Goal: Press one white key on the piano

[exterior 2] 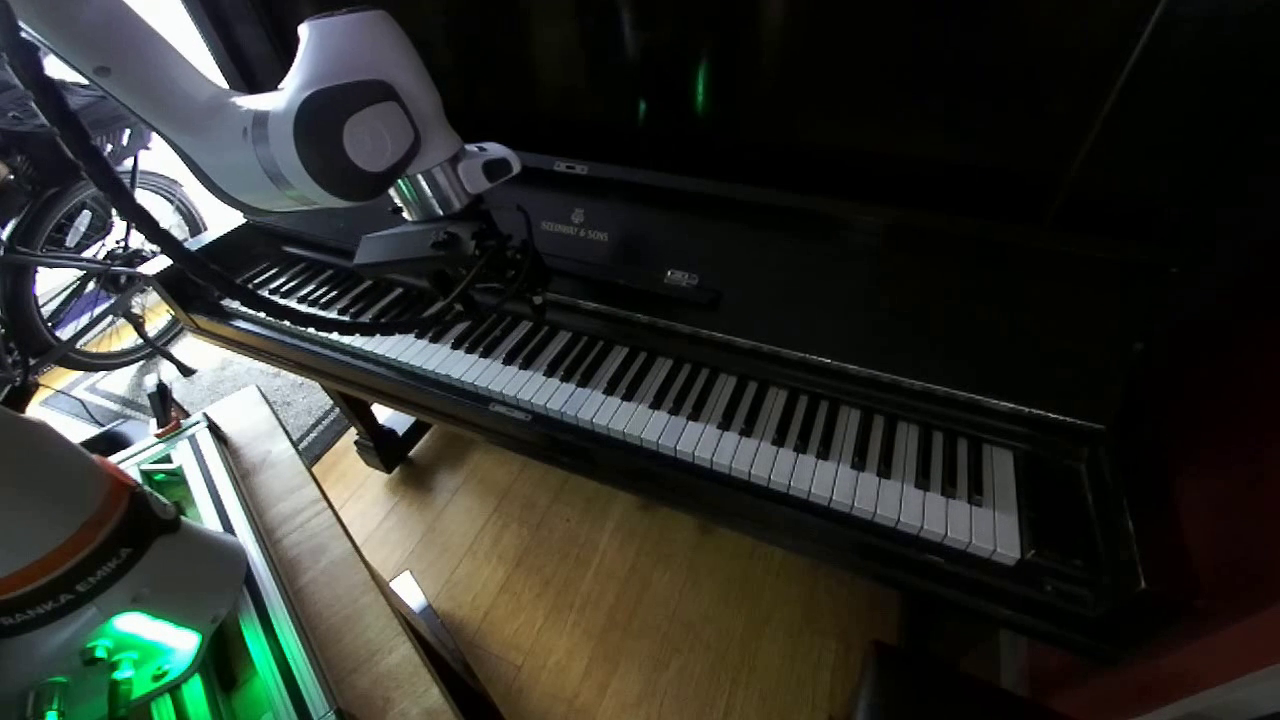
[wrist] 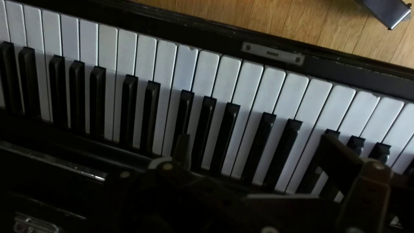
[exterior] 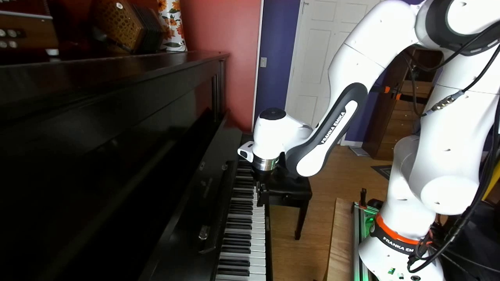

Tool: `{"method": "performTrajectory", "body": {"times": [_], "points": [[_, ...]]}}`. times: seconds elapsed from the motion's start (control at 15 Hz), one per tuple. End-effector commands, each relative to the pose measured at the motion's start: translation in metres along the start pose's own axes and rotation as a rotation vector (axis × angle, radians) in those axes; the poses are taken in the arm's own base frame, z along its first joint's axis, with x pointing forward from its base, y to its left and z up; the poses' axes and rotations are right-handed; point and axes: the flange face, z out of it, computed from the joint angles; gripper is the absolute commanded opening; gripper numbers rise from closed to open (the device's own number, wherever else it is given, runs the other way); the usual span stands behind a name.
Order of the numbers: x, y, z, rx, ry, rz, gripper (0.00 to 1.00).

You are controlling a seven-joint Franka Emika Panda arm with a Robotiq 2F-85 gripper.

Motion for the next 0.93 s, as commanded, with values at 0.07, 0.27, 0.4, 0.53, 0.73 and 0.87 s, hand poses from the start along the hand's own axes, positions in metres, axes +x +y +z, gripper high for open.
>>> {"method": "performTrajectory", "body": {"times": [0.07, 0.27, 0.4, 0.53, 0.73, 0.87], "points": [[-0.009, -0.007, -0.022, -0.008, -0.016, 0.028, 1.0], [-0.012, -0.011, -0.039, -0.019, -0.02, 0.057, 1.0], [-0.014, -0.015, -0.05, -0.033, -0.023, 0.076, 1.0], [-0.015, -0.019, -0.061, -0.044, -0.017, 0.087, 1.0], [0.001, -0.016, -0.079, -0.057, 0.011, 0.104, 1.0], [-0.006, -0.021, -0.085, -0.062, 0.025, 0.111, 1.0]]}}
